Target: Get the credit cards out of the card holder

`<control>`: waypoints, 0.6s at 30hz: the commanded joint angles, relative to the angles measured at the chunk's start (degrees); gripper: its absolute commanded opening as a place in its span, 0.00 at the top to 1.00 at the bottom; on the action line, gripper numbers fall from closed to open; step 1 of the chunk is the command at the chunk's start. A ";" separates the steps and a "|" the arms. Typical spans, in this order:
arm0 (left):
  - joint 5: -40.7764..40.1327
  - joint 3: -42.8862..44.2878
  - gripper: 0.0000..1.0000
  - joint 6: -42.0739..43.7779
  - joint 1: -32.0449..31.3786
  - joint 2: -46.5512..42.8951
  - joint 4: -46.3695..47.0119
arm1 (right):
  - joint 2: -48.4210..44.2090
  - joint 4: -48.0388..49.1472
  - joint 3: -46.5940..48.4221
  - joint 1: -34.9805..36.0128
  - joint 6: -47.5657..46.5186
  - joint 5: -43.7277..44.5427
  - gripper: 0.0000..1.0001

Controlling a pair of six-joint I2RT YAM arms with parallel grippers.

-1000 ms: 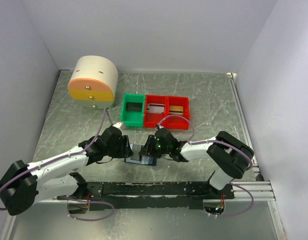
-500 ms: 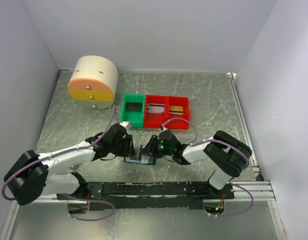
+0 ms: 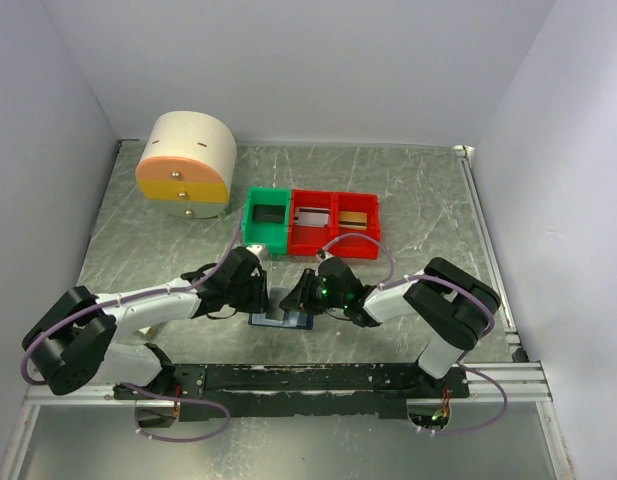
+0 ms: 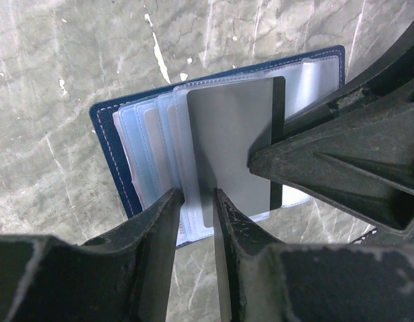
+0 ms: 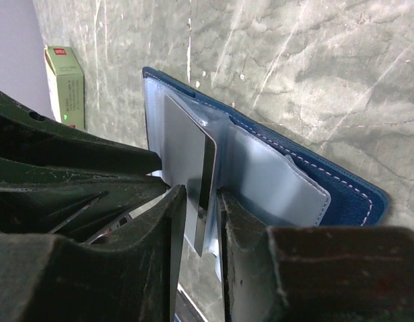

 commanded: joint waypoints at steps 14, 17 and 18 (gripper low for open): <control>0.43 -2.86 0.64 -0.56 -0.47 -3.17 -1.58 | -0.29 -1.82 -1.38 -0.28 1.00 2.32 0.76; 0.25 -2.63 0.64 -0.49 -0.44 -3.46 -1.86 | -0.37 -0.67 -1.98 -0.40 1.34 2.22 0.82; 0.18 -2.60 0.64 -0.43 -0.52 -3.57 -1.97 | -0.41 0.16 -2.24 -0.41 1.50 1.96 0.84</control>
